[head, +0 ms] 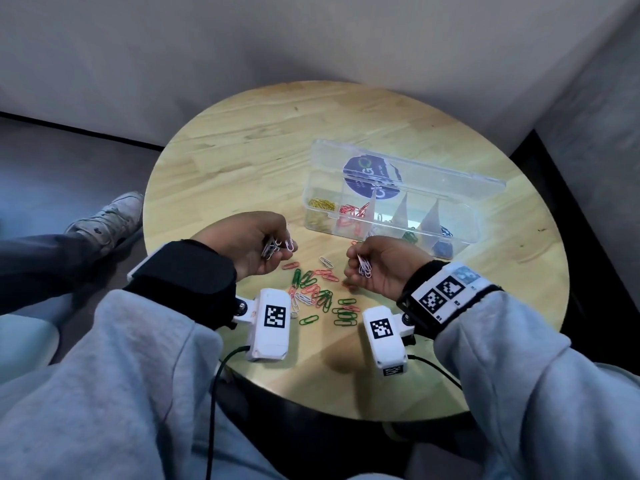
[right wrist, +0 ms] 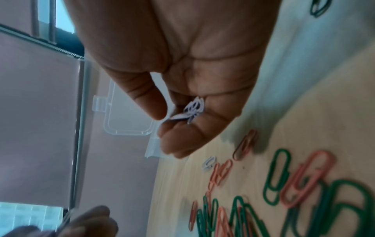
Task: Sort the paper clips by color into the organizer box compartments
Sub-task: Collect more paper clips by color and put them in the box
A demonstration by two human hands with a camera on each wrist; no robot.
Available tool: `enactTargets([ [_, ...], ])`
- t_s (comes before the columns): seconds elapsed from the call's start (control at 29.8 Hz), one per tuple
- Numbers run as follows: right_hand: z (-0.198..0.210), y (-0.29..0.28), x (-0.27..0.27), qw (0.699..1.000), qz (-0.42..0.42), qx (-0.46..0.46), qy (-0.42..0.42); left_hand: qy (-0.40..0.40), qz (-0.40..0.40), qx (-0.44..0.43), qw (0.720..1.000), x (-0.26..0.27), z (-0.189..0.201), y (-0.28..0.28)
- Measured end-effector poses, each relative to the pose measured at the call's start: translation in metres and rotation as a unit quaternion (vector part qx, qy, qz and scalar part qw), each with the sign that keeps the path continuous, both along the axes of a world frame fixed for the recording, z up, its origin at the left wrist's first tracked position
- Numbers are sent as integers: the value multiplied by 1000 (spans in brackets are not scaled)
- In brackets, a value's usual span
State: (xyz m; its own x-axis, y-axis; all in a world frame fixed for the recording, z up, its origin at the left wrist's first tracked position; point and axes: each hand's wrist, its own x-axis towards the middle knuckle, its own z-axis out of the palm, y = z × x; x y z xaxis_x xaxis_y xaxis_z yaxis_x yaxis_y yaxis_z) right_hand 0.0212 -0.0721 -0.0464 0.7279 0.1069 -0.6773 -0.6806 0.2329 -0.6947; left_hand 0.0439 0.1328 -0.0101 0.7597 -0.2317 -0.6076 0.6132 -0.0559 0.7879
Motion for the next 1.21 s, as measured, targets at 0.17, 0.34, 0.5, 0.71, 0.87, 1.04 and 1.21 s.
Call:
enactTargets([
  [0.17,2,9,6,984,92,-151,-14,25,15,-33,999,1,2,1],
  [0.34,8,16,11,861,258,-431,-75,29,13,-67,997,3,5,2],
  [0.5,4,36,18,762,314,-549,-136,27,19,-90,995,5,5,3],
  [0.71,4,47,26,720,358,-579,-133,34,9,-76,997,5,3,6],
  [0.87,-4,42,23,716,370,-584,-94,64,62,-121,989,8,-6,0],
  [1.04,2,25,18,792,312,-520,-73,40,124,-162,978,9,-15,-8],
  [1.21,-2,13,9,967,136,-215,24,47,167,-197,965,8,-16,-13],
])
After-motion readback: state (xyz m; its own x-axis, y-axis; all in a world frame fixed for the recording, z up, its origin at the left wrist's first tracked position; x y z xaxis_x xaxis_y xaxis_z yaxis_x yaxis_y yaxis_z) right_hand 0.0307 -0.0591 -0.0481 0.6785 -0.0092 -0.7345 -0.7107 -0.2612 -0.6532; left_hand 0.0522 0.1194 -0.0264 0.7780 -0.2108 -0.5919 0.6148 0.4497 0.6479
